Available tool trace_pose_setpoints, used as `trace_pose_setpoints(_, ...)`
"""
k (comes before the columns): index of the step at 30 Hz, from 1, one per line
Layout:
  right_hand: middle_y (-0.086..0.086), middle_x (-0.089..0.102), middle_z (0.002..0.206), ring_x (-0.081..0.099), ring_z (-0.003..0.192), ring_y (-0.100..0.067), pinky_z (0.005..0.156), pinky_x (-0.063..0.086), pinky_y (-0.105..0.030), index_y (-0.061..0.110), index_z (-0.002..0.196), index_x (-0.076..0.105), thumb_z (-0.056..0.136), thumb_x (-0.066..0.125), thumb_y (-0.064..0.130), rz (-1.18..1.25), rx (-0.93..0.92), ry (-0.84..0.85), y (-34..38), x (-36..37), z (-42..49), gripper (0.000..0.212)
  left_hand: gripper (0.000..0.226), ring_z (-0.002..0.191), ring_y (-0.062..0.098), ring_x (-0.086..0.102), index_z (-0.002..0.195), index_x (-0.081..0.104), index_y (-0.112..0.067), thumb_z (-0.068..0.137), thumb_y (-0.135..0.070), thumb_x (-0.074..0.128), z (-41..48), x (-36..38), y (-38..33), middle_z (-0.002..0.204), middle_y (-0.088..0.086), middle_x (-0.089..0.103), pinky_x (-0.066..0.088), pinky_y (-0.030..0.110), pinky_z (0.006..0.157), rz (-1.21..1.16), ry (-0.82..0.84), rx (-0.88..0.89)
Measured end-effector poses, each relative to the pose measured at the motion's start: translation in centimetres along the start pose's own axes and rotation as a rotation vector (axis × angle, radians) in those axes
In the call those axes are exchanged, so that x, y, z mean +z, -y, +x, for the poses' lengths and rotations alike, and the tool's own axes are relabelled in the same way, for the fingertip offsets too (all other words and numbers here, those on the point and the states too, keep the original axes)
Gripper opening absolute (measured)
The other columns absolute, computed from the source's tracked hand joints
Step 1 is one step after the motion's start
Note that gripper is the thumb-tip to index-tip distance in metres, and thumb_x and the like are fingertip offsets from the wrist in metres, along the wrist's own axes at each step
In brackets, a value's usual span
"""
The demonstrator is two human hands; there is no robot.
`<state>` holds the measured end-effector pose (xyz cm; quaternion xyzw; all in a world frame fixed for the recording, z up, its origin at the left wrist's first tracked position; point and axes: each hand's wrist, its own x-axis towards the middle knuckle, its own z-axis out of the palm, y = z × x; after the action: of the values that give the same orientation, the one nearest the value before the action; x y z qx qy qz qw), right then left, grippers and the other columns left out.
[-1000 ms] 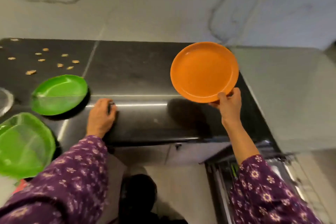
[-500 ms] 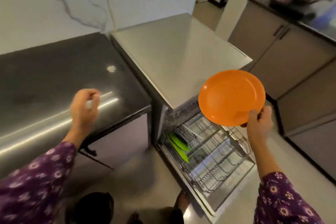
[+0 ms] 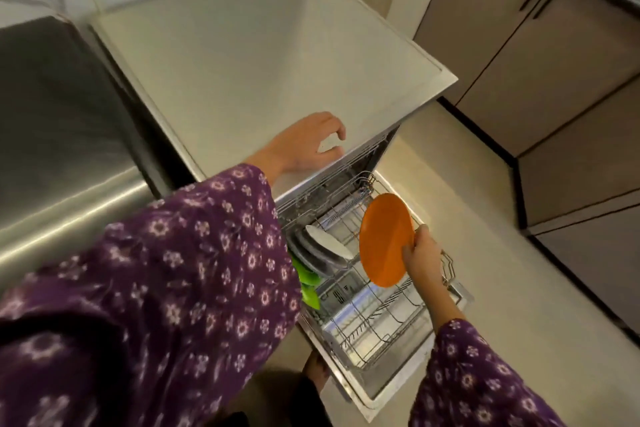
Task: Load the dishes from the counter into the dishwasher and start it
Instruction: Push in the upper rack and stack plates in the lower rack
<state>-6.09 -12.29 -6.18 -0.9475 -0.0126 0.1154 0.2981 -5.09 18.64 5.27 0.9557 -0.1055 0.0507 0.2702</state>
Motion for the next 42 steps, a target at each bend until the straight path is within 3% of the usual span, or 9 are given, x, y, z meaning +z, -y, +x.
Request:
trace_pose_setpoints(4, -0.011, 0.055, 0.093, 0.051, 0.076, -0.022, 0.061, 0.043, -0.03, 0.006, 0.098, 0.049, 0.086, 0.048, 0.002, -0.102, 0.002, 0.117, -1.9, 4.0, 5.4, 0.012, 0.034, 0.1, 0.01, 0.046, 0.114, 0.053, -0.015, 0.088, -0.037, 0.057, 1.4, 2.4, 2.2, 0.11, -0.005, 0.05, 0.04, 0.029, 0.094, -0.018, 0.009, -0.012)
trace_pose_setpoints(7, -0.012, 0.051, 0.103, 0.046, 0.081, -0.022, 0.071, 0.041, -0.032, 0.006, 0.101, 0.05, 0.086, 0.049, 0.0, -0.178, -0.035, 0.24, -2.0, 7.3, 8.7, 0.016, 0.039, 0.101, 0.011, 0.046, 0.117, 0.053, -0.01, 0.084, -0.03, 0.06, 1.8, 3.0, 2.7, 0.113, 0.002, 0.052, 0.034, 0.021, 0.092, -0.069, -0.05, -0.01)
trace_pose_setpoints(13, -0.023, 0.046, 0.12, 0.058, 0.089, -0.041, 0.077, 0.05, -0.044, 0.0, 0.111, 0.05, 0.087, 0.043, -0.001, -0.286, -0.182, 0.442, -0.9, 13.4, 13.3, 0.025, 0.043, 0.107, 0.015, 0.048, 0.114, 0.053, -0.012, 0.078, -0.034, 0.059, 2.4, 2.6, 3.2, 0.116, 0.001, 0.051, 0.035, 0.028, 0.094, -0.029, -0.001, -0.005)
trace_pose_setpoints(17, -0.021, 0.045, 0.116, 0.061, 0.087, -0.042, 0.076, 0.051, -0.048, -0.001, 0.114, 0.05, 0.091, 0.042, 0.002, -0.364, -0.269, 0.505, -0.9, 17.4, 15.0, 0.025, 0.042, 0.108, 0.018, 0.049, 0.112, 0.054, -0.01, 0.078, -0.033, 0.058, 2.6, 2.7, 3.6, 0.116, 0.003, 0.052, 0.038, 0.034, 0.094, -0.035, -0.016, 0.005)
trace_pose_setpoints(23, -0.022, 0.05, 0.11, 0.064, 0.081, -0.04, 0.07, 0.051, -0.046, 0.0, 0.115, 0.05, 0.095, 0.04, 0.005, -0.447, -0.319, 0.506, -3.3, 21.7, 16.9, 0.023, 0.043, 0.107, 0.022, 0.051, 0.112, 0.054, -0.007, 0.084, -0.04, 0.056, 2.8, 3.0, 4.3, 0.116, 0.007, 0.052, 0.041, 0.043, 0.092, -0.064, -0.011, 0.025)
trace_pose_setpoints(28, -0.023, 0.052, 0.112, 0.063, 0.085, -0.039, 0.077, 0.052, -0.045, -0.004, 0.111, 0.054, 0.097, 0.04, 0.005, -0.455, -0.27, 0.535, -5.0, 23.7, 17.7, 0.022, 0.043, 0.108, 0.022, 0.05, 0.109, 0.056, -0.005, 0.084, -0.04, 0.054, 2.9, 3.0, 4.2, 0.117, 0.008, 0.052, 0.039, 0.038, 0.093, -0.074, -0.004, 0.02)
trace_pose_setpoints(30, -0.024, 0.053, 0.112, 0.062, 0.089, -0.037, 0.082, 0.052, -0.044, -0.005, 0.11, 0.053, 0.095, 0.048, 0.008, -0.44, -0.239, 0.593, -5.3, 24.0, 17.9, 0.02, 0.042, 0.108, 0.021, 0.051, 0.109, 0.057, -0.005, 0.084, -0.039, 0.054, 2.9, 2.9, 4.2, 0.116, 0.009, 0.053, 0.039, 0.037, 0.093, -0.084, -0.003, 0.02)
trace_pose_setpoints(35, -0.025, 0.05, 0.117, 0.055, 0.102, -0.039, 0.088, 0.044, -0.041, -0.007, 0.115, 0.047, 0.079, 0.074, 0.014, -0.355, -0.083, 0.646, -5.2, 23.1, 17.2, 0.05, 0.043, 0.108, 0.023, 0.051, 0.11, 0.056, -0.005, 0.084, -0.039, 0.053, 2.9, 2.8, 3.9, 0.117, 0.009, 0.053, 0.039, 0.041, 0.092, -0.066, -0.014, 0.013)
trace_pose_setpoints(42, -0.023, 0.05, 0.119, 0.05, 0.105, -0.034, 0.088, 0.04, -0.031, -0.007, 0.114, 0.051, 0.083, 0.059, 0.004, -0.237, -0.023, 0.526, -4.7, 19.1, 13.6, 0.034, 0.039, 0.109, 0.019, 0.05, 0.112, 0.053, -0.01, 0.085, -0.037, 0.055, 2.4, 3.0, 3.6, 0.117, 0.003, 0.051, 0.04, 0.043, 0.094, -0.043, -0.033, 0.007)
